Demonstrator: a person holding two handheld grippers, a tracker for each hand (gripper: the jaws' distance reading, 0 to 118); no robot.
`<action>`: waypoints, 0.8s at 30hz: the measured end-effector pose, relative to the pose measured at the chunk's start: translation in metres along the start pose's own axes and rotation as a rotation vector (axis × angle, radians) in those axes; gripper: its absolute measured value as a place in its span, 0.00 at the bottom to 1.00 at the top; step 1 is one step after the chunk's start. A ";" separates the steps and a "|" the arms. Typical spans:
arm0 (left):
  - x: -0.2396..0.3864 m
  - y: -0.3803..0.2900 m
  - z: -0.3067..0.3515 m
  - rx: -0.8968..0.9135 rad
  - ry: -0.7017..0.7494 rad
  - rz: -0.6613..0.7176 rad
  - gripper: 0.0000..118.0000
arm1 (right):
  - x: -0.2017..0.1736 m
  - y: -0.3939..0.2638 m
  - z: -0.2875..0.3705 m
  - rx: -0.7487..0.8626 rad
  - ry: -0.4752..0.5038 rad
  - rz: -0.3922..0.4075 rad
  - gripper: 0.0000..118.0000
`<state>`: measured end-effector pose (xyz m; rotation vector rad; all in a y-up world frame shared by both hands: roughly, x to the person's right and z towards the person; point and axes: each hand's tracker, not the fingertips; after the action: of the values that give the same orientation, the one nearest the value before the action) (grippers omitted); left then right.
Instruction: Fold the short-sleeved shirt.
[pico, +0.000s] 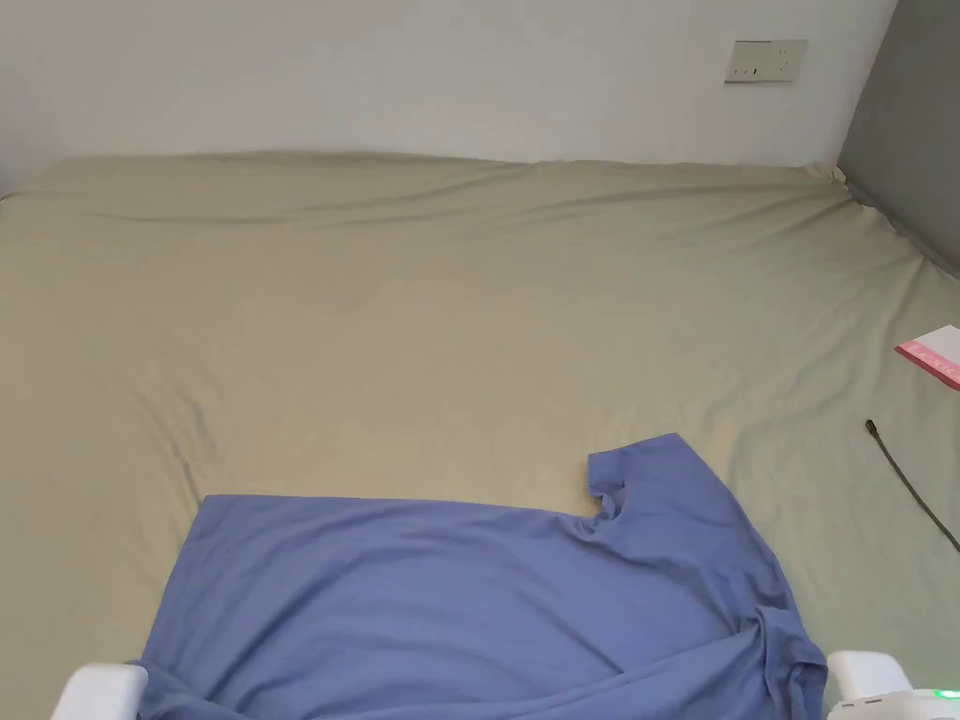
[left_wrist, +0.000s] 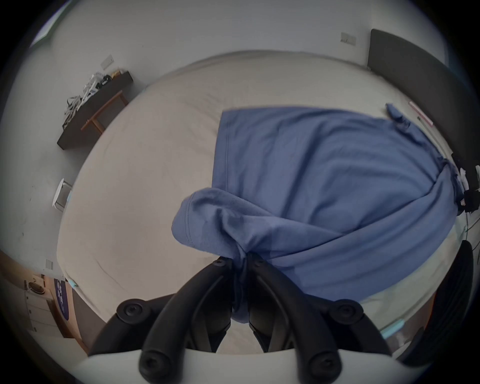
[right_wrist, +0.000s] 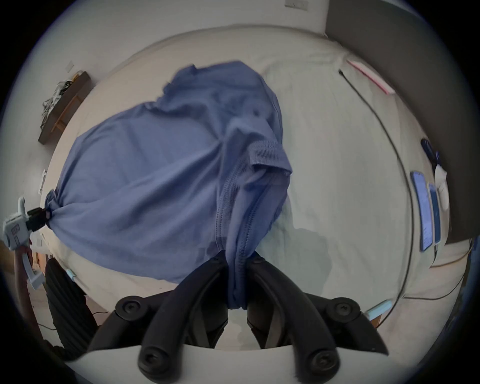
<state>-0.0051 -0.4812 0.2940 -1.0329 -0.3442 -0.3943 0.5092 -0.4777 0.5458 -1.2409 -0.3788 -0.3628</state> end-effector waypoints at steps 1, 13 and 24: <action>0.000 -0.002 -0.008 -0.004 -0.007 0.010 0.08 | 0.000 -0.002 -0.006 -0.005 0.002 -0.006 0.12; -0.013 0.039 0.050 0.267 0.002 0.070 0.90 | -0.016 0.040 0.087 0.397 -0.171 0.036 0.85; 0.025 0.104 0.217 0.970 0.148 0.148 0.36 | -0.148 0.066 0.224 0.954 -0.177 0.291 0.24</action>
<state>0.0466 -0.2469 0.3292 -0.0760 -0.2723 -0.1269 0.3911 -0.2353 0.4840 -0.3735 -0.4395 0.1850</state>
